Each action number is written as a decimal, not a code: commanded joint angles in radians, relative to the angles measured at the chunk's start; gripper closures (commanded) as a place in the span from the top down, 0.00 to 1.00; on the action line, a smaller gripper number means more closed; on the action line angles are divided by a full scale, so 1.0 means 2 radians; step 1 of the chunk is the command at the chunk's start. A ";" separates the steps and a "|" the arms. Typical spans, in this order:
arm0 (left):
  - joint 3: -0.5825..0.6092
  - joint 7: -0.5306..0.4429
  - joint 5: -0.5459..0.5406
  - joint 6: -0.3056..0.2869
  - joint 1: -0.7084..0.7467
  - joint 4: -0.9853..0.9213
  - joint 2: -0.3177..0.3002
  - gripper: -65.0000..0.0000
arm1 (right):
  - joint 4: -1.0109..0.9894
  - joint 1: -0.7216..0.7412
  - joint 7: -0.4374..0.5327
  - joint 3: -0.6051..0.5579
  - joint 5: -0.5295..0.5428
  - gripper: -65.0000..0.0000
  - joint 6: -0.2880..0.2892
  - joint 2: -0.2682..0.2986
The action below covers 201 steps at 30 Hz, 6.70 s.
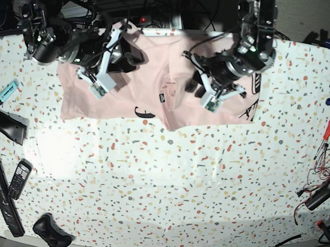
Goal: Fold the T-shirt properly
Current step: 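Release the folded hem with the left gripper and pull it back, then release the sleeve with the right gripper and regrasp the shirt's collar side, then fold the collar side with the right gripper over toward the left gripper, then grasp the folded shirt's edges with both grippers and lift it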
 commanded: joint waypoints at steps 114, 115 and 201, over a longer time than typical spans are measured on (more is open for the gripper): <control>-0.246 -0.003 -0.108 0.023 0.024 0.061 -0.101 0.23 | 0.010 0.150 -0.061 0.011 0.005 0.00 0.003 -0.178; -0.246 -0.002 -0.108 0.023 0.024 0.061 -0.101 0.23 | 0.009 0.154 -0.051 -0.003 -0.021 0.00 0.003 -0.189; -0.170 0.033 -0.208 -0.077 -0.076 -0.212 -0.097 0.00 | -0.198 0.206 0.019 -0.028 -0.231 0.00 0.003 -0.143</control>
